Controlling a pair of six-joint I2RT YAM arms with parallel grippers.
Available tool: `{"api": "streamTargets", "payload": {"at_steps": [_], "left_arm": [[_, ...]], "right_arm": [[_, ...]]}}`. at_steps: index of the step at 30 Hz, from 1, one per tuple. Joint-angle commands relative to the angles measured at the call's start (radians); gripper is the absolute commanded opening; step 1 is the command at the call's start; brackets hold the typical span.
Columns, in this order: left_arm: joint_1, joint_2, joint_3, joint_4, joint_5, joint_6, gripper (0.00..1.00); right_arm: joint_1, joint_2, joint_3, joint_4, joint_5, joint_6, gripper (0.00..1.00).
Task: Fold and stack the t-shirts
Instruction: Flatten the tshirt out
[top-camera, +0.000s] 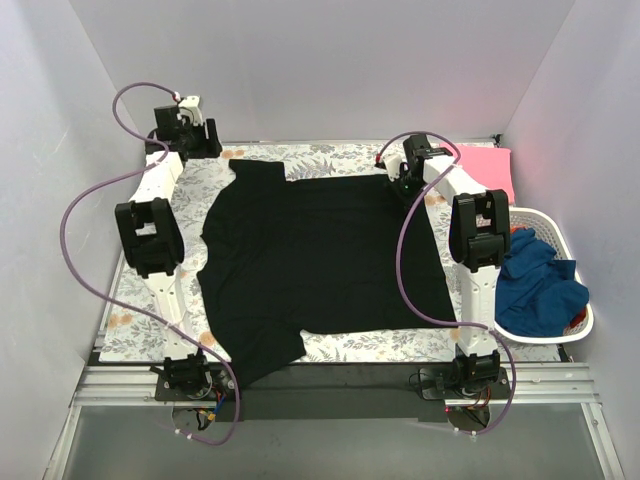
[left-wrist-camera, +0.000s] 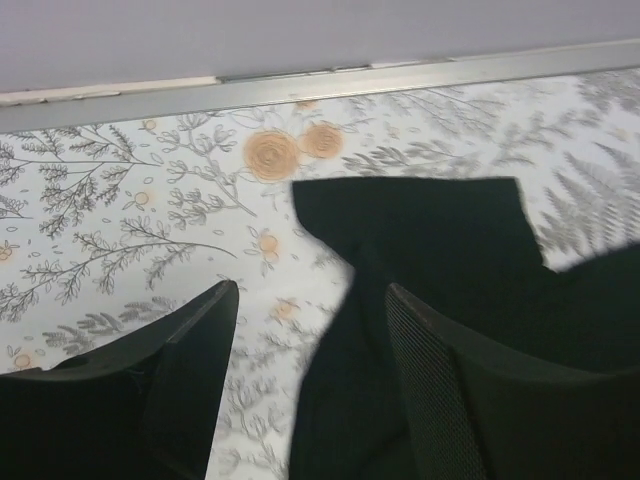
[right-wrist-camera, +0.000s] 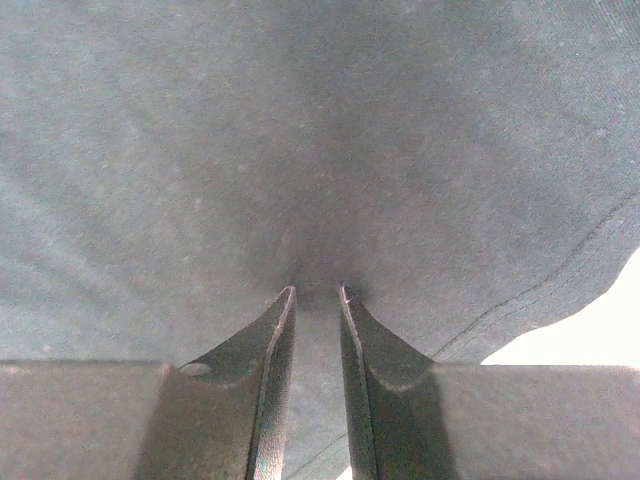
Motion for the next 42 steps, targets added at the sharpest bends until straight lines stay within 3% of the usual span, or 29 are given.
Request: {"api": "streamTargets", "payload": {"at_steps": [1, 3, 7, 18, 23, 27, 35, 39, 42], "left_arm": [[-0.027, -0.201, -0.142, -0.021, 0.098, 0.036, 0.58], [-0.027, -0.21, -0.203, -0.048, 0.089, 0.031, 0.44], [-0.027, -0.183, -0.215, -0.116, 0.092, 0.028, 0.25], [-0.026, -0.04, -0.184, -0.232, 0.047, 0.002, 0.18], [-0.02, -0.02, -0.218, -0.264, -0.07, 0.016, 0.15], [0.025, 0.047, -0.123, -0.317, -0.167, 0.01, 0.1], [0.051, 0.205, 0.164, -0.376, -0.259, 0.016, 0.15], [0.059, 0.248, 0.235, -0.372, -0.278, 0.019, 0.17], [0.072, 0.183, 0.212, -0.325, -0.219, -0.007, 0.31]], "right_arm": [[0.0, -0.087, -0.005, 0.0, -0.068, -0.004, 0.31], [0.003, -0.09, -0.006, -0.003, -0.064, -0.012, 0.31], [0.005, -0.085, -0.012, -0.011, -0.045, -0.024, 0.29], [0.003, -0.067, -0.031, -0.011, -0.044, -0.029, 0.28], [0.005, -0.084, -0.067, -0.011, -0.045, -0.038, 0.28], [0.003, -0.068, -0.083, -0.009, -0.039, -0.044, 0.29], [0.009, 0.071, 0.069, -0.012, -0.019, -0.021, 0.3], [0.009, 0.166, 0.158, -0.014, 0.005, -0.001, 0.3], [0.011, 0.163, 0.17, -0.011, 0.001, 0.013, 0.33]]}}
